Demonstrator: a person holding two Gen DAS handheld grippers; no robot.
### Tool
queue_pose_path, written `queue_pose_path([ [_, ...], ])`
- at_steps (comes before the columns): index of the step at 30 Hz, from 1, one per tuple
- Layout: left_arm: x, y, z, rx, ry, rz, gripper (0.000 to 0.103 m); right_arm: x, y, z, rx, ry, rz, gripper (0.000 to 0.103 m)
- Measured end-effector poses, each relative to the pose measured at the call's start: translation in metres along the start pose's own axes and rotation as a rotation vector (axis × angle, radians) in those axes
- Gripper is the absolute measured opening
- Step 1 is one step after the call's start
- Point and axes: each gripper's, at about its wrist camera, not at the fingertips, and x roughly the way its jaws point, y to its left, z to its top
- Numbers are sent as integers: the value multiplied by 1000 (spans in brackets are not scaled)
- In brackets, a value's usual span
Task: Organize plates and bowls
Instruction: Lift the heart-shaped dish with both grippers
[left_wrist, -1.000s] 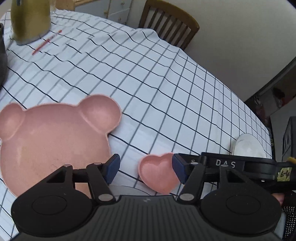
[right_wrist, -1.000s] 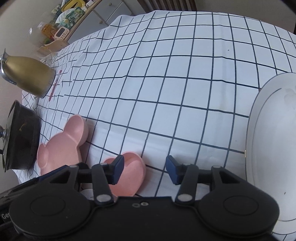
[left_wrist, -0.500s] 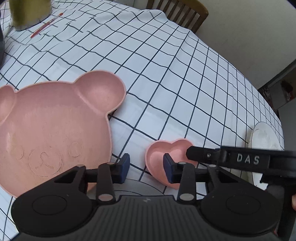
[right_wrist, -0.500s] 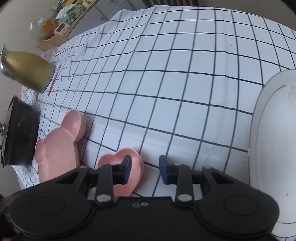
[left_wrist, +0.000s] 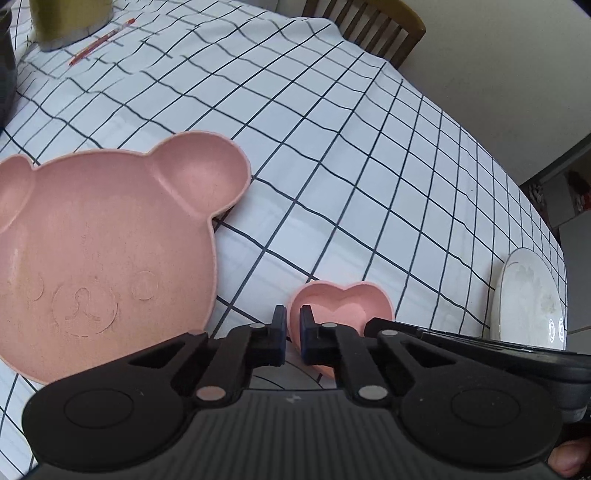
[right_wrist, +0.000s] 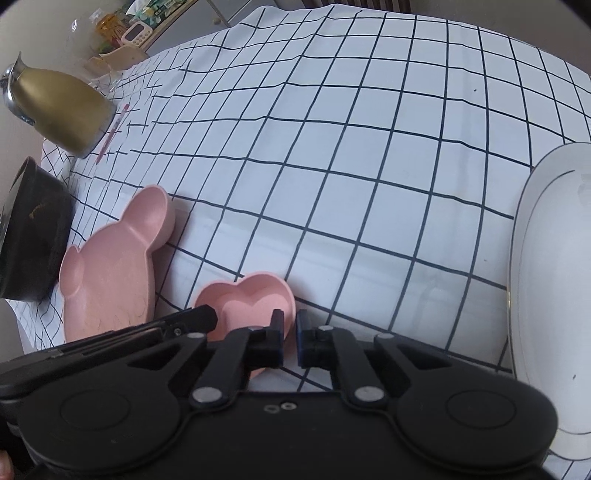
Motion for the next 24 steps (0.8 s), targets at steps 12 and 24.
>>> queue_pose_path([
  [12,-39,-22,-24,66,26,-39,6,-50,-1,-27,-3,-18,-31,5],
  [24,-86,-51,-68,184,28,-93,7,-112,1,-72,-9,-82,-85,5],
])
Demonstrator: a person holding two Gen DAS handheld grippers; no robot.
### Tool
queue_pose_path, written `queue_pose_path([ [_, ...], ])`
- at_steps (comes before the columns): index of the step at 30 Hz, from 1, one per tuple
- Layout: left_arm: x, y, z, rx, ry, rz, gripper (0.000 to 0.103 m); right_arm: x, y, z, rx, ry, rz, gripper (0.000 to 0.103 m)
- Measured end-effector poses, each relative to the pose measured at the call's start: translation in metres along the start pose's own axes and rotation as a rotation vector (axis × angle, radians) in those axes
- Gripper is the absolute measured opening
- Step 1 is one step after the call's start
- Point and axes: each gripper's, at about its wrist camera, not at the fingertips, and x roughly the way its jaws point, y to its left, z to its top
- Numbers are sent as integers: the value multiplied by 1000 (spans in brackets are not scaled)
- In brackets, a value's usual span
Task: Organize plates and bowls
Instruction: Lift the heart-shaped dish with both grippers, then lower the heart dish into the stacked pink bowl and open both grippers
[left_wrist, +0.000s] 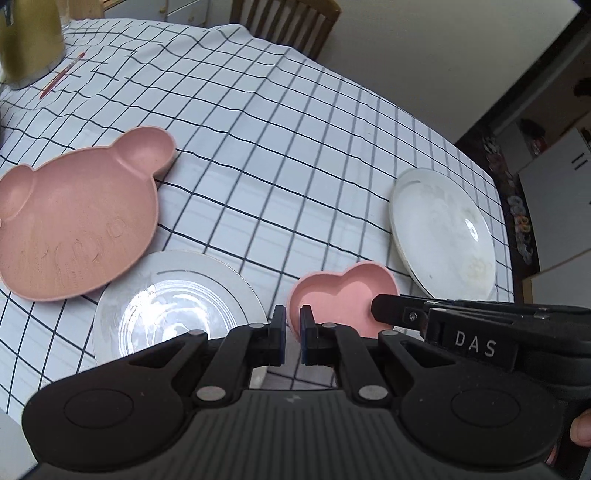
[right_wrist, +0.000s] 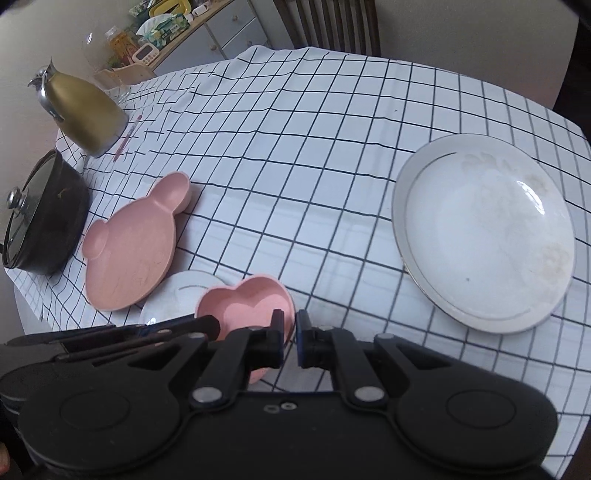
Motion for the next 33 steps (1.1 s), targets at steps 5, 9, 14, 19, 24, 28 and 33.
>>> queue_pose_path([
  [5,-15,-17,-19,56,5,-14,7,-22,-2,-23,18,-15,-22,5],
  [9,-26,-29,-34,89,11,-31,7,-39,-3,-43,28,-25,-45,5],
  [14,-37,-43,-54,131,20,-54,7,-57,-9,-66,57,-38,-68,5],
  [19,-44,-56,-76,179,38,-67,7,-71,-13,-91,85,-43,-91,5],
  [24,-47,-63,-93,216,55,-75,7,-81,-17,-111,114,-48,-102,5],
  [28,-51,-66,-103,239,64,-87,7,-87,-20,-125,135,-51,-107,5],
  [33,-54,-68,-117,268,82,-102,7,-91,-23,-143,164,-46,-107,5],
])
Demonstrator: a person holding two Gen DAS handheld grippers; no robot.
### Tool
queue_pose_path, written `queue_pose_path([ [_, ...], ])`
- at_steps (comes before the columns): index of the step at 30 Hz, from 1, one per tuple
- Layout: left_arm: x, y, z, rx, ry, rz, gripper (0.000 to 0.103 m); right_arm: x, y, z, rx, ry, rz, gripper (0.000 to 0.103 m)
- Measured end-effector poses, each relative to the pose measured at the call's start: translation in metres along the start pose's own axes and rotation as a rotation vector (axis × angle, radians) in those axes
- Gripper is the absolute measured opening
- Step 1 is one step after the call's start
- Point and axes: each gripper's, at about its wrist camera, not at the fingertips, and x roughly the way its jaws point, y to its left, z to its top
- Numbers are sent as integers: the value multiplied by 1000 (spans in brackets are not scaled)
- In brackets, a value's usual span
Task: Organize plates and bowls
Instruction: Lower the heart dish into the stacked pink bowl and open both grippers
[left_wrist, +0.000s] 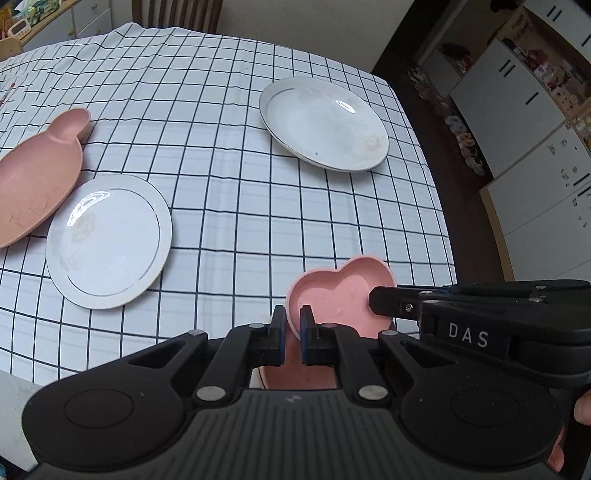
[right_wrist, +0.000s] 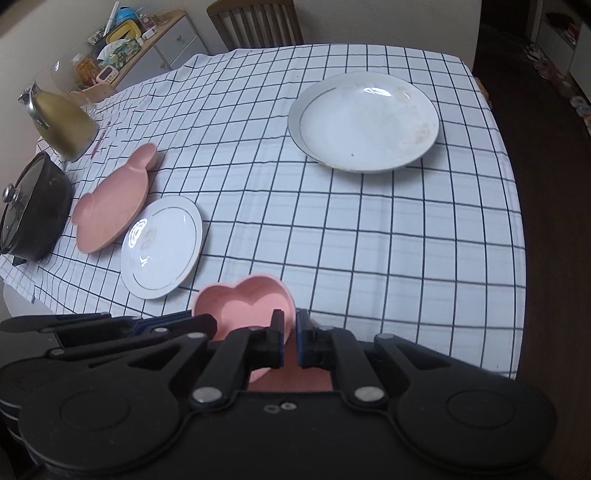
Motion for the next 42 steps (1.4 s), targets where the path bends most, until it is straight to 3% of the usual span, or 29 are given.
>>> queue_pose_path([
  [17,22,-6,-26,57,75,23,7,19,-11,-42,54,58,-4,5],
  [29,34,-7,-28,96,83,51,7,29,-10,-41,54,71,-10,11],
  [42,31,-1,-26,94,67,24,7,27,-4,-38,27,74,-13,23],
])
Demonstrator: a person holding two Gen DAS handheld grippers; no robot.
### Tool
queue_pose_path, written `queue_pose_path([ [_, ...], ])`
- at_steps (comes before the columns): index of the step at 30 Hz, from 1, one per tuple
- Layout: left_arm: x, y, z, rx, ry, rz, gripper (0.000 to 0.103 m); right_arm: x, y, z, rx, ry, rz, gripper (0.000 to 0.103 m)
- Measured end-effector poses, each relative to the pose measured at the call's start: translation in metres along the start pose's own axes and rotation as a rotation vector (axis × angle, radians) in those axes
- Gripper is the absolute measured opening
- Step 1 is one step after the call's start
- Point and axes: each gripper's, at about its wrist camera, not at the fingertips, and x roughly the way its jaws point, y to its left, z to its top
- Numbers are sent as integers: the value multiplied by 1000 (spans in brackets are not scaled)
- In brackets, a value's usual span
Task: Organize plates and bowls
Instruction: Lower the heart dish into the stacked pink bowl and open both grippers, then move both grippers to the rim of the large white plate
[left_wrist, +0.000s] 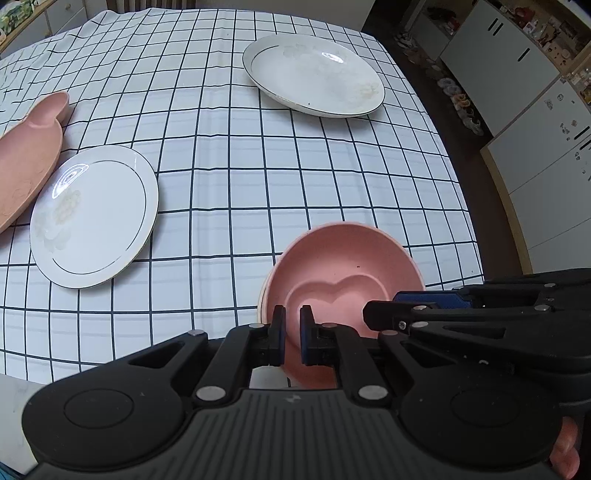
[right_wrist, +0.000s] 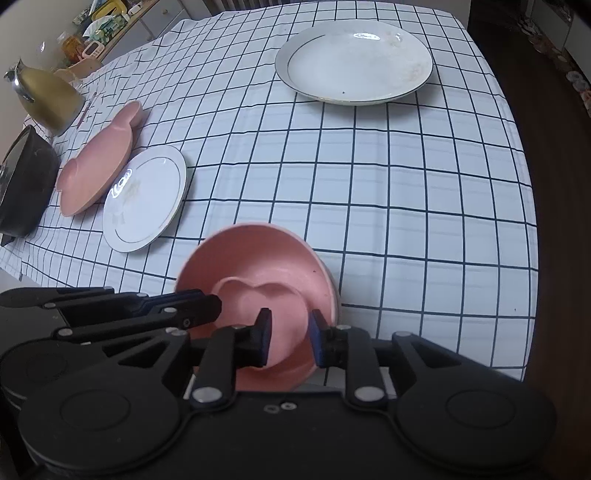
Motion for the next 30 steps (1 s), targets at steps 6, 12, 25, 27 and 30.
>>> queue_pose_path([
  [6,-10,3,1,-4,-24,-11,7,-10,2,-2,4,-23,8,29],
  [12,-29,5,5,5,-78,-15,8,-30,11,1,-26,-79,8,34],
  [25,-57,15,21,16,-190,21,30,-74,24,19,-151,-241,-24,67],
  [27,-60,17,23,12,-203,29,41,-78,23,24,-156,-257,-18,70],
  [30,-65,19,25,9,-233,44,53,-82,19,28,-159,-277,-17,75],
])
